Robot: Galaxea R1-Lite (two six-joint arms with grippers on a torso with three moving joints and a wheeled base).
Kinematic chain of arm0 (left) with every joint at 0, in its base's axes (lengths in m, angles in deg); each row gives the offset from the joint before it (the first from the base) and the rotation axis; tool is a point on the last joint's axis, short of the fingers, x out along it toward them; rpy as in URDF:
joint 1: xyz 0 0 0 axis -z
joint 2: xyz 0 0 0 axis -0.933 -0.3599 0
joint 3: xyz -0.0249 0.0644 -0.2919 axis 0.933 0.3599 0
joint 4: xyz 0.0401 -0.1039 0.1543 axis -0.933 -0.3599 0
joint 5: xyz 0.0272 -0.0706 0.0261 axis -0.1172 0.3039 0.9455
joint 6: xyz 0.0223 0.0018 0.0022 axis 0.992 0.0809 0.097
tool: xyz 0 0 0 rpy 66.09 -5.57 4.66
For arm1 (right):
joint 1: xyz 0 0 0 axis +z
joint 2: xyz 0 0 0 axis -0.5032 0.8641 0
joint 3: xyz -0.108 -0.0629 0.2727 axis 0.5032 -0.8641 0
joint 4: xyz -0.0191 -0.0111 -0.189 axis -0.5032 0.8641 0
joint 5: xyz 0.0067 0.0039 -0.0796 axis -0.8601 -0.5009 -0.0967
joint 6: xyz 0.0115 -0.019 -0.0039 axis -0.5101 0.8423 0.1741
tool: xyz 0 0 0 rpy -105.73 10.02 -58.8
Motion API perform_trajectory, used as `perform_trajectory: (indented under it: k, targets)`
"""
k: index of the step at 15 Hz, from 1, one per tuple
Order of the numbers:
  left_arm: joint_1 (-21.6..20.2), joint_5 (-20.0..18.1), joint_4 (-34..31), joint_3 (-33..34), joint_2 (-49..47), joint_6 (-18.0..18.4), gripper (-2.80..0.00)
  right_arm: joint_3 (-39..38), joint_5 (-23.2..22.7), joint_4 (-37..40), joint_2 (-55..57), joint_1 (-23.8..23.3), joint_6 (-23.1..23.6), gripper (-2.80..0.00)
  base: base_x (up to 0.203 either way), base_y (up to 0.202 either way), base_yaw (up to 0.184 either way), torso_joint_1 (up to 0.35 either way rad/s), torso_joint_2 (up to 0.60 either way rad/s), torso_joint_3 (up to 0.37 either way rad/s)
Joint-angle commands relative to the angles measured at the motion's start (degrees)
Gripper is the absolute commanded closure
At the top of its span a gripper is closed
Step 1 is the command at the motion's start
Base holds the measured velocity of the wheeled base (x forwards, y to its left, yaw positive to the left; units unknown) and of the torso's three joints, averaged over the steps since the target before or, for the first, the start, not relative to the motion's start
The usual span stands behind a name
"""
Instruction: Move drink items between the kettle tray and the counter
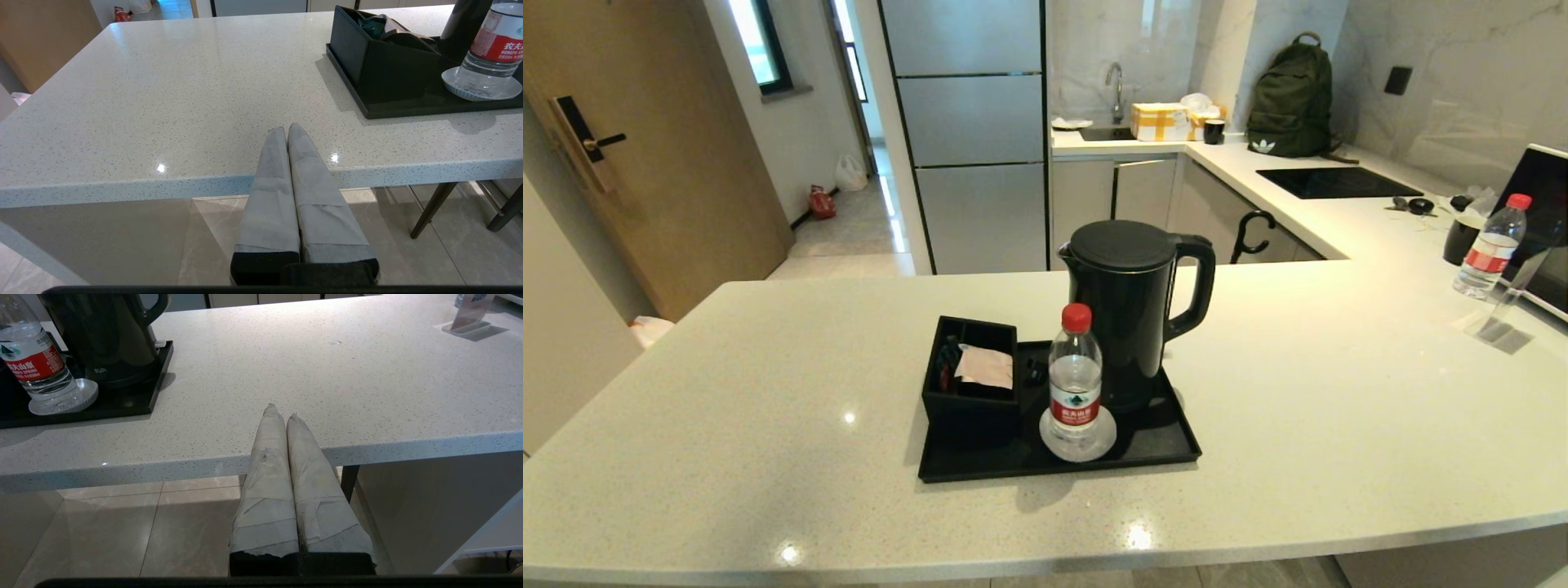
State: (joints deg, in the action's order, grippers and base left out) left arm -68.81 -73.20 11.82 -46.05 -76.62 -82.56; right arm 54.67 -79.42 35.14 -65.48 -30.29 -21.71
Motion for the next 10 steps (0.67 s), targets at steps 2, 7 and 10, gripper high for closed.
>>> perform_trajectory:
  k: [2, 7, 10]
  targets:
    - [0.0, 0.0, 0.0, 0.0, -0.1, 0.0, 0.0, -0.1, 0.0, -0.1, 0.1, 0.0, -0.1, 0.0, 0.0, 0.0, 0.0, 0.0, 0.0, 0.0]
    - [0.0, 0.0, 0.0, 0.0, -0.1, 0.0, 0.0, -0.1, 0.0, 0.0, 0.2, 0.0, -0.2, 0.0, 0.0, 0.0, 0.0, 0.0, 0.0, 0.0]
    - [0.0, 0.0, 0.0, 0.0, -0.1, 0.0, 0.0, 0.1, 0.2, 0.5, 0.2, 0.0, -0.6, 0.0, 0.0, 0.0, 0.0, 0.0, 0.0, 0.0]
